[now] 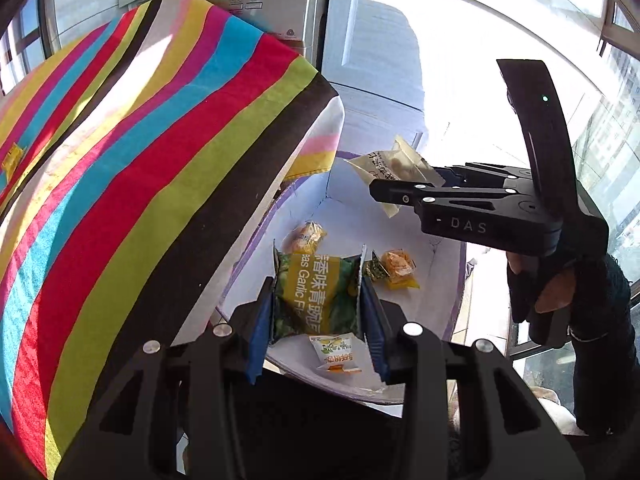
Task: Organize snacks
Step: 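Open both tools to drop the snacks into the white bin, then move both open tools back to the snacks on the table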
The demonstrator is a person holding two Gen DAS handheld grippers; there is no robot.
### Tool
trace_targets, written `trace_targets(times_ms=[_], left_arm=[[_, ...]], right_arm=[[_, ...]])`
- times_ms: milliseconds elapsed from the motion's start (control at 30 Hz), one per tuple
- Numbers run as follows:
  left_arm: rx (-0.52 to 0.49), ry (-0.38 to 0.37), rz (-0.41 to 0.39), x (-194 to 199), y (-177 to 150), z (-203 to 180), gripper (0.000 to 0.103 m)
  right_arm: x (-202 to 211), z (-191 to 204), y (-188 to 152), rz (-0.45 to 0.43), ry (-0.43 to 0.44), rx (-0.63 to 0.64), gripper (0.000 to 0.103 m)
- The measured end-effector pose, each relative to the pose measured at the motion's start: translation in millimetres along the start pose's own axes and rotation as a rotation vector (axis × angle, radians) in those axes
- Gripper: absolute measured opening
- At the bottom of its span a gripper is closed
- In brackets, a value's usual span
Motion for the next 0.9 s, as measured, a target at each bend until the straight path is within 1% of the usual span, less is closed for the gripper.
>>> trace_targets(times_ms=[33,67,100,133,167,200,233,300,367,433,533,667,800,900], left_arm=[[-0.019,-0.012,-0.002,-2.7,-0.2,-5.5,0.045],[-0.037,-0.027,-0.006,-4.9,-0.2,-10.8,0.045],[-0.053,-0.044,-0.012,-6.9,-0.5,-14.7,0.049],[-0.065,-0.064,-0.018,-8.6,-0.8,-17.5,0.066],[-0.073,-0.080,-0.024,-9.7,-1.8,-20.4,0.078],[-0.073,-0.080,-0.033,-9.4,-2.8,-20.6,0.096],[-0.066,-0.064,-0.047,-8.4,-4.3,-19.2,0.099],[-0.048,-0.030,-0.051,-6.8,-5.2,-12.0,0.099],[-0.001,0.015,-0.055,-0.8,-8.7,5.0,0.099],[0.068,0.065,-0.074,11.3,-16.2,31.8,0.100],[0.212,0.139,-0.107,35.7,-37.4,82.1,0.100],[0.428,0.248,-0.136,70.2,-83.7,155.5,0.100],[0.647,0.337,-0.160,105.3,-138.7,224.7,0.100],[0.781,0.408,-0.176,127.1,-173.9,266.8,0.100]], right_arm=[[1.8,-4.5,-0.5,-0.002,-0.008,-0.011,0.047],[3.4,-8.9,-1.1,-0.004,-0.015,-0.021,0.051],[4.7,-12.6,-1.9,-0.002,-0.025,-0.030,0.052],[5.1,-15.6,-1.9,0.002,-0.043,-0.039,0.058],[5.5,-18.7,-1.7,0.006,-0.064,-0.052,0.073],[7.0,-22.5,-1.6,0.001,-0.079,-0.073,0.079],[9.2,-25.8,-1.7,-0.012,-0.081,-0.095,0.083],[12.9,-31.8,-2.1,-0.023,-0.060,-0.127,0.083],[13.4,-28.1,-0.1,-0.027,-0.041,-0.128,0.085],[13.7,-15.9,3.9,-0.036,-0.014,-0.102,0.087],[12.3,15.2,8.0,-0.047,0.035,-0.025,0.087],[8.5,69.6,11.7,-0.057,0.103,0.083,0.087],[-3.5,129.7,12.5,-0.017,0.155,0.202,0.087],[-8.2,167.7,11.8,-0.007,0.181,0.259,0.087]])
Point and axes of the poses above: each gripper's, at about its wrist camera, not at the fingertips, and x roughly against the way its jaws point, z to its left, y to its top, the point moved 1 cm from there along -x, roughly the way its jaws point, and after that the axes turned 12 degrees about z, right-handed, at the moved point
